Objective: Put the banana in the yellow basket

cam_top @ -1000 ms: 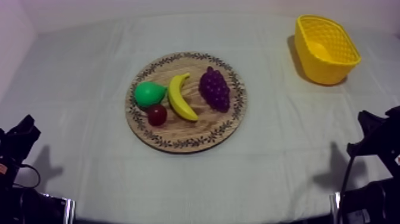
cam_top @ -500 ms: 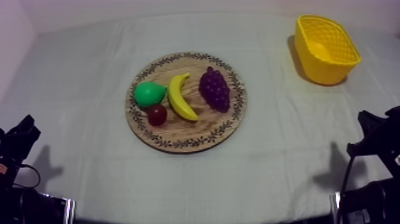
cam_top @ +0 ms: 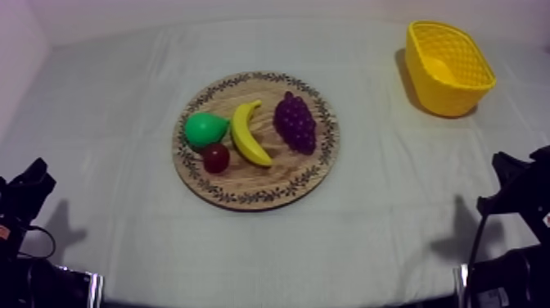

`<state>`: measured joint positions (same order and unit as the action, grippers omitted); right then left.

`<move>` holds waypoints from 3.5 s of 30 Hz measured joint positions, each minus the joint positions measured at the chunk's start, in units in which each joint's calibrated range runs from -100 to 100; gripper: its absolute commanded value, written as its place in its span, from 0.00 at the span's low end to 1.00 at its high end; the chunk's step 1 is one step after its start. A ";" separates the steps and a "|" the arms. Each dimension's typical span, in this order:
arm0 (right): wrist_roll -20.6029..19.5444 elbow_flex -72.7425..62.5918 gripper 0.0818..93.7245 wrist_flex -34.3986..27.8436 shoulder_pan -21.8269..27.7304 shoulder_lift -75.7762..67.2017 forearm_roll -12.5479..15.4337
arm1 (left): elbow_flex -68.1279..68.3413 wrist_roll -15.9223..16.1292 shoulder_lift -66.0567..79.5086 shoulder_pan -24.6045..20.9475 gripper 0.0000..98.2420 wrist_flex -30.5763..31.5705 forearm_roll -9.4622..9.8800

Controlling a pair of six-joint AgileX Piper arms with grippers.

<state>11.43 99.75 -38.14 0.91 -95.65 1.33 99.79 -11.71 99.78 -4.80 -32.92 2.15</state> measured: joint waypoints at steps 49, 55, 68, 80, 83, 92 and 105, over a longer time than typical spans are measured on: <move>-0.65 0.00 0.00 0.00 0.00 0.00 0.00 | 0.00 0.00 0.00 0.00 0.00 0.00 0.00; 0.53 0.00 0.00 0.36 -0.28 0.00 0.80 | 0.00 0.00 0.00 0.00 0.00 0.00 0.00; -2.73 -7.63 0.00 1.91 -6.43 9.93 -2.79 | 0.00 0.00 0.00 0.00 0.00 0.00 0.00; -14.30 -30.58 0.00 -3.36 -19.04 30.18 -12.15 | 0.00 0.00 0.00 0.00 0.00 0.00 0.00; -17.72 -36.27 0.00 -6.35 -22.86 35.33 -15.37 | 0.00 0.00 0.00 0.00 0.00 0.00 0.00; -25.72 -51.72 0.00 -16.43 -33.26 49.64 -18.85 | 0.00 0.00 0.00 0.00 0.00 0.00 0.00; -29.51 -72.53 0.00 -27.94 -38.06 65.07 -20.02 | 0.00 0.00 0.00 0.00 0.00 0.00 0.00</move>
<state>-18.08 27.22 -66.08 -37.14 -30.58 -18.69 99.79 -11.71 99.78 -4.80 -32.92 2.15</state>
